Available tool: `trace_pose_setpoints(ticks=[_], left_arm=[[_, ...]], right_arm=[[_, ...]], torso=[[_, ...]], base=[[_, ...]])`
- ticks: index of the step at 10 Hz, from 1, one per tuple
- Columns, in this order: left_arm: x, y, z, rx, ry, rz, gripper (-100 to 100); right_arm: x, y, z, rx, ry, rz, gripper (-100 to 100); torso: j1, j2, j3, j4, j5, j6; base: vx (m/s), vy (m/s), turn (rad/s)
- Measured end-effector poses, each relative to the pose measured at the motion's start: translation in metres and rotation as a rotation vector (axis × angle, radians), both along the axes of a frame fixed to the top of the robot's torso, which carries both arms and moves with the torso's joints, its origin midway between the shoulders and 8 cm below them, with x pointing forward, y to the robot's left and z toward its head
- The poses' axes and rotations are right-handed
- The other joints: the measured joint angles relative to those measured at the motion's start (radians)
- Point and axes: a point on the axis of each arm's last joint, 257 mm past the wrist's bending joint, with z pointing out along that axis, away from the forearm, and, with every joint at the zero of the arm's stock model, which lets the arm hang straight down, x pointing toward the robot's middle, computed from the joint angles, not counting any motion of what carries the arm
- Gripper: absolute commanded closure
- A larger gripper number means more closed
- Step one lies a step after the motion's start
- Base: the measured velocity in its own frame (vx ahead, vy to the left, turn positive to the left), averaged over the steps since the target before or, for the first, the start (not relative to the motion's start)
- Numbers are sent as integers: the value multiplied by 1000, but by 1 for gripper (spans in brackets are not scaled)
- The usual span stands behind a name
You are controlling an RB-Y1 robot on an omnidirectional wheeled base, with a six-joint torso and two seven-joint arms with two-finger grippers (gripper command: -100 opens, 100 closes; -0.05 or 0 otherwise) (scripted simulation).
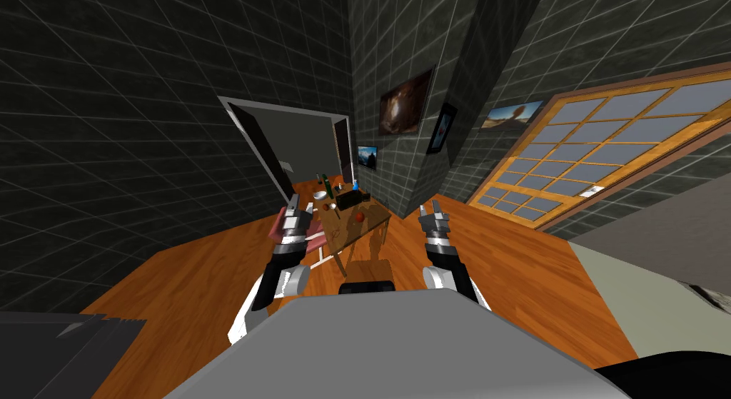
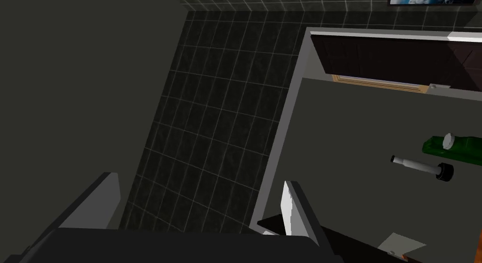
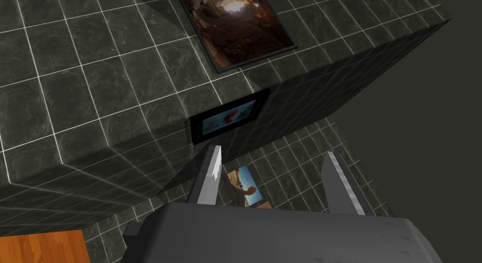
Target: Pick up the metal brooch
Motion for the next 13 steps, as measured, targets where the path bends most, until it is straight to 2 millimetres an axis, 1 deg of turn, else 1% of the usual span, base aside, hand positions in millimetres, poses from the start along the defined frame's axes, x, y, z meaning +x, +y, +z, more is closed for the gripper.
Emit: trace_pose_setpoints(ticks=[2,4,6,9,10,11,12,13], left_arm=[[12,5,-20,-4,67,0,-100],[34,15,-45,-8,138,5,-100],[42,26,-68,-14,212,13,-100],[57,37,-94,-27,298,25,-100],[65,45,-110,-32,335,32,-100],[70,50,-117,-38,359,38,-100],[78,57,-131,-47,398,47,-100],[81,63,-139,-53,425,53,-100]], right_arm=[[0,0,0,0,0,0,0],[0,0,0,0,0,0,0],[0,0,0,0,0,0,0],[0,0,0,0,0,0,0],[0,0,0,0,0,0,0],[0,0,0,0,0,0,0],[0,0,0,0,0,0,0],[0,0,0,0,0,0,0]], torso=[[0,0,0,0,0,0],[0,0,0,0,0,0],[0,1,0,0,0,0],[0,0,0,0,0,0],[0,0,0,0,0,0],[0,0,0,0,0,0],[0,0,0,0,0,0],[0,0,0,0,0,0]], base=[[-19,-1,-3],[-27,0,-6],[-23,1,0],[-21,-1,-2],[-17,1,-2],[-20,-2,-2],[-16,-2,-4],[-16,-6,-4]])
